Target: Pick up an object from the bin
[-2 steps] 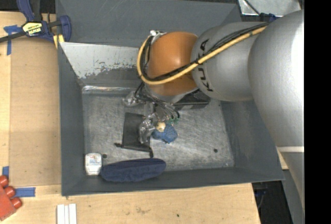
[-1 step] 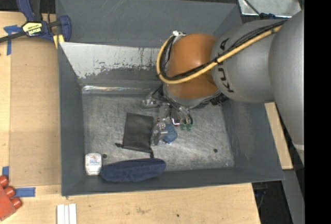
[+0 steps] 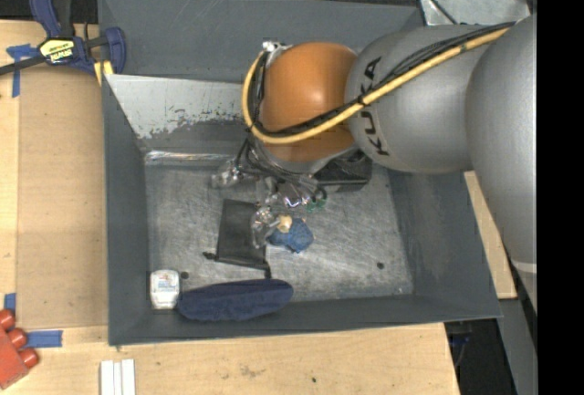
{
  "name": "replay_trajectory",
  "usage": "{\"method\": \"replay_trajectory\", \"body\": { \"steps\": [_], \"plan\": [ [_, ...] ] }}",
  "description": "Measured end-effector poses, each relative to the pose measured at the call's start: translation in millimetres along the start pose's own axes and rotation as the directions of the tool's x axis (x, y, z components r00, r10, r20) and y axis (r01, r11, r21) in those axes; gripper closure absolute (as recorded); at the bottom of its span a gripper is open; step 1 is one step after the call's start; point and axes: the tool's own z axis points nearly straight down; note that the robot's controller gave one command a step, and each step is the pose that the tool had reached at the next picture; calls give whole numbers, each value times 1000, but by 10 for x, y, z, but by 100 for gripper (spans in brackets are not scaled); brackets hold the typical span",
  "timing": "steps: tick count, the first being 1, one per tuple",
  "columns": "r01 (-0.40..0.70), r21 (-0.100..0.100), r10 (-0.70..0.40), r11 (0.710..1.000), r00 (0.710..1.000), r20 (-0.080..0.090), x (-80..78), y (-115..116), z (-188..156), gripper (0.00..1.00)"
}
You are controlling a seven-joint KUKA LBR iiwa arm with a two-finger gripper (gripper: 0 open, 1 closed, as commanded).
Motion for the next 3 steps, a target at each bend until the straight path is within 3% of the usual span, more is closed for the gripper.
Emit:
{"method": "replay_trajectory", "body": {
  "steps": [1, 2, 3],
  "plan": [
    [-158, -1, 158, 987, 987, -1, 94, -193, 421, 0],
    [-203, 0, 203, 979, 979, 10, 328, -153, 410, 0],
    [-204, 0, 204, 979, 979, 21, 292, -162, 377, 100]
  ]
}}
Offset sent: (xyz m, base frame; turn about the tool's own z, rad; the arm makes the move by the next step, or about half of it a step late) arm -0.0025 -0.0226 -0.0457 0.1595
